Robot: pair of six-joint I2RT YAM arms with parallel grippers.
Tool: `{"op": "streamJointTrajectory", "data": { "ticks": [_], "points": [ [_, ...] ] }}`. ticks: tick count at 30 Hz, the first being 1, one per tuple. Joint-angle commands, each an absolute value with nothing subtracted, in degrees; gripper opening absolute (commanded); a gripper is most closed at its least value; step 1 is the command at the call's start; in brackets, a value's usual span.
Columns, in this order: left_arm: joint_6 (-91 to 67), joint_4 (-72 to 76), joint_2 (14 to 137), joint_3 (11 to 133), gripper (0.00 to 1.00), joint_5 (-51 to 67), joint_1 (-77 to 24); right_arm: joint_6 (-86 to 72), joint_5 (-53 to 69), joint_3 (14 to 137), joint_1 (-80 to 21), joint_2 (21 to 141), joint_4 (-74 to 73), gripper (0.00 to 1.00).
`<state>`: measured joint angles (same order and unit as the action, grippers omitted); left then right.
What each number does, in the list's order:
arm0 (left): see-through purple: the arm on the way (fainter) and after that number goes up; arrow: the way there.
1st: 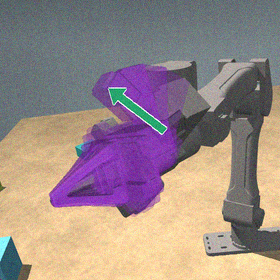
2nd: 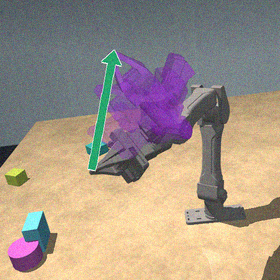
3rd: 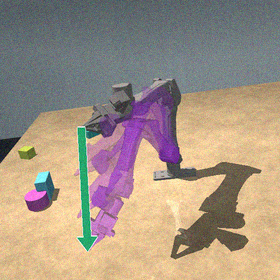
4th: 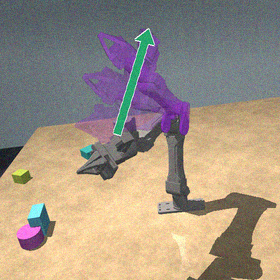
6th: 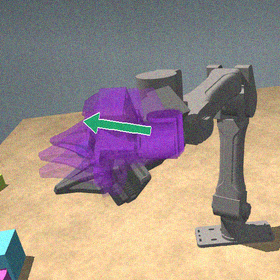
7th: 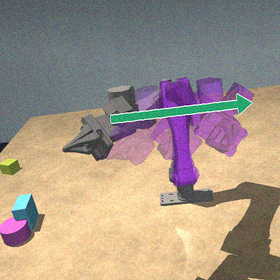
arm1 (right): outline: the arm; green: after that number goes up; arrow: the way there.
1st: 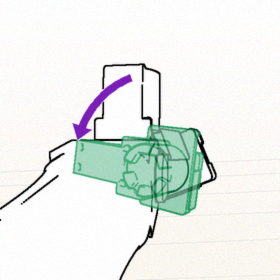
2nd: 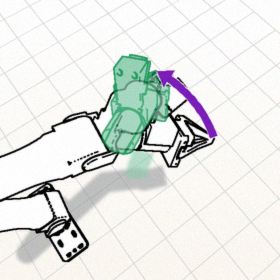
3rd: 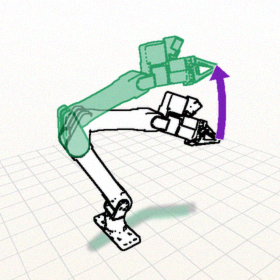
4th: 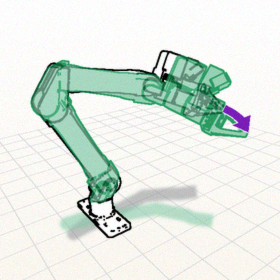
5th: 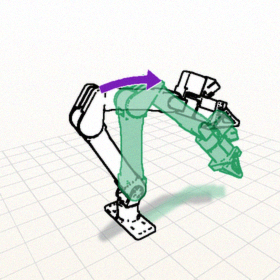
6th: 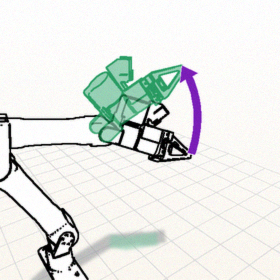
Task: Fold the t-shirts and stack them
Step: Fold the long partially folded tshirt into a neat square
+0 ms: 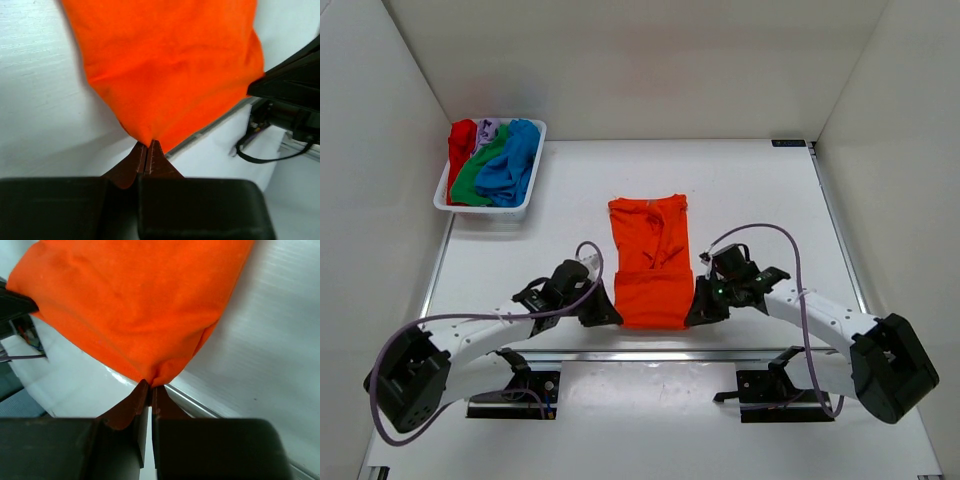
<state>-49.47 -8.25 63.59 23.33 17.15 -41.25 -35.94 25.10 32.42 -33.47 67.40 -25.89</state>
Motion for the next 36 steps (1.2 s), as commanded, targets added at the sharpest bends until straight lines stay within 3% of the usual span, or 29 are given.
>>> {"op": "streamJointTrajectory", "data": {
  "ticks": [1, 7, 13, 14, 15, 16, 17, 18, 19, 21, 27, 34, 36],
  "points": [
    [-50.71, -9.05, 59.07, 24.68, 0.0, 17.67, -38.07, -35.87, 27.33, 34.61, -32.09, 65.56, -27.59, 0.0],
    [-44.39, -9.76, 68.27, 42.76, 0.0, 21.0, -27.97, -26.39, 29.62, 54.79, -22.7, 77.83, -31.46, 0.0],
    [-39.73, -7.03, 88.83, 62.47, 0.0, 18.12, -19.26, -19.43, 26.63, 83.27, -15.04, 101.11, -33.57, 0.0],
    [-39.64, -7.03, 93.56, 66.84, 0.05, 16.71, -18.03, -18.81, 26.2, 86.28, -13.99, 103.42, -34.1, 0.01],
    [-39.55, -6.6, 97.43, 70.63, 0.28, 15.92, -16.97, -18.72, 25.5, 91.62, -13.28, 108.06, -34.88, 0.18],
    [-39.81, -6.16, 99.47, 72.06, 0.44, 16.17, -15.92, -17.94, 25.05, 95.5, -12.84, 111.5, -35.24, 0.28],
    [-40.34, -5.2, 103.32, 74.77, 0.53, 17.48, -14.26, -17.67, 23.48, 98.06, -12.48, 114.23, -35.24, 0.47],
    [-41.3, -4.23, 106.58, 77.23, 0.58, 18.53, -13.19, -16.88, 22.25, 99.04, -12.31, 114.87, -35.59, 0.62],
    [-41.83, -4.13, 108.26, 79.6, 0.62, 21.24, -12.4, -17.05, 22.32, 99.92, -12.04, 115.74, -34.38, 0.66],
    [-42.36, -3.7, 110.91, 80.59, 0.6, 23.46, -10.91, -17.4, 22.24, 98.8, -12.04, 116.19, -32.88, 0.77],
    [-43.33, 1.39, 102.24, 68.83, 0.6, 24.43, -11.43, -17.67, 20.65, 88.09, -15.02, 114.17, -27.17, 0.77],
    [-45.61, 4.74, 87.3, 53.27, 0.59, 24.17, -11.95, -17.4, 19.52, 85.78, -19.15, 118.03, -26.19, 0.76],
    [-46.05, 4.75, 85.44, 51.25, 0.59, 24.43, -12.3, -15.83, 18.11, 88.93, -20.3, 121.01, -28.65, 0.64]
  ]
}}
